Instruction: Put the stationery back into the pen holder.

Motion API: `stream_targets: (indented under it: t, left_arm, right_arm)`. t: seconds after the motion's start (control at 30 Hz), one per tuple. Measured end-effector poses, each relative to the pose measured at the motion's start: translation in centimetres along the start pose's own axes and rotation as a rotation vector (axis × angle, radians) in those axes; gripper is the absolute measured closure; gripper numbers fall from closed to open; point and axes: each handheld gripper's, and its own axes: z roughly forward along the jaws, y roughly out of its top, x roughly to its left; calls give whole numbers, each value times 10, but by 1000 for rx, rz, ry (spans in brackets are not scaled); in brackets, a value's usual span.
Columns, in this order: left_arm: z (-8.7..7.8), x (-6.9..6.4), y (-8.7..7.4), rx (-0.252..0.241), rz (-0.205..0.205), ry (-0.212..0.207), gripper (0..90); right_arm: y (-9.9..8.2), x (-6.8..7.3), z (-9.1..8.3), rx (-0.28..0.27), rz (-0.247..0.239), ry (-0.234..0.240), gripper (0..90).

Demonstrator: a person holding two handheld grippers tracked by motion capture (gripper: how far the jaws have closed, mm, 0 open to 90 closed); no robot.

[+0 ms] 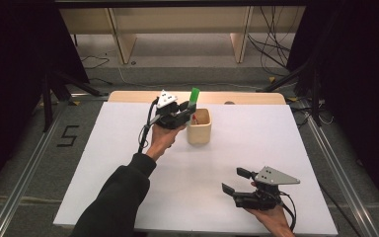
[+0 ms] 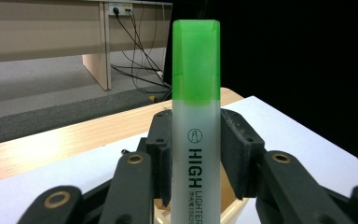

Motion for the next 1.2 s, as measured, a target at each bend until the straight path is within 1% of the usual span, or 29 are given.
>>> stream_targets:
  t: [0.1,0.2,0.27,0.33,0.4,0.47,0.6,0.9,1.0,1.1,1.2]
  left_arm:
    - [4,-3,3,1,11,1,662]
    - [7,-5,5,-9,16,5,662]
    - [9,-7,6,-5,20,2,662]
    - [12,-8,6,-8,23,6,662]
    - [15,-9,6,2,34,11,662]
    - [18,-10,5,2,34,14,662]
    - [23,-11,4,10,48,22,662]
    - [31,-12,1,11,46,41,661]
    - [34,-12,-1,21,50,46,661]
    - [36,-12,-3,25,42,47,661]
    - [38,-13,-5,36,48,49,661]
  right_arm:
    - [0,0,0,-2,1,1,233]
    - [0,0,0,-2,0,2,233]
    - [0,0,0,-4,-2,4,233]
    - [0,0,0,-2,0,3,233]
    - [0,0,0,-3,0,4,233]
    - [0,0,0,-3,-1,5,233]
    - [0,0,0,-2,0,6,233]
    - [0,0,0,-1,-1,8,233]
    - [0,0,0,-1,-1,7,233]
    - [0,0,0,-1,-2,8,234]
    - [0,0,0,-1,-2,8,234]
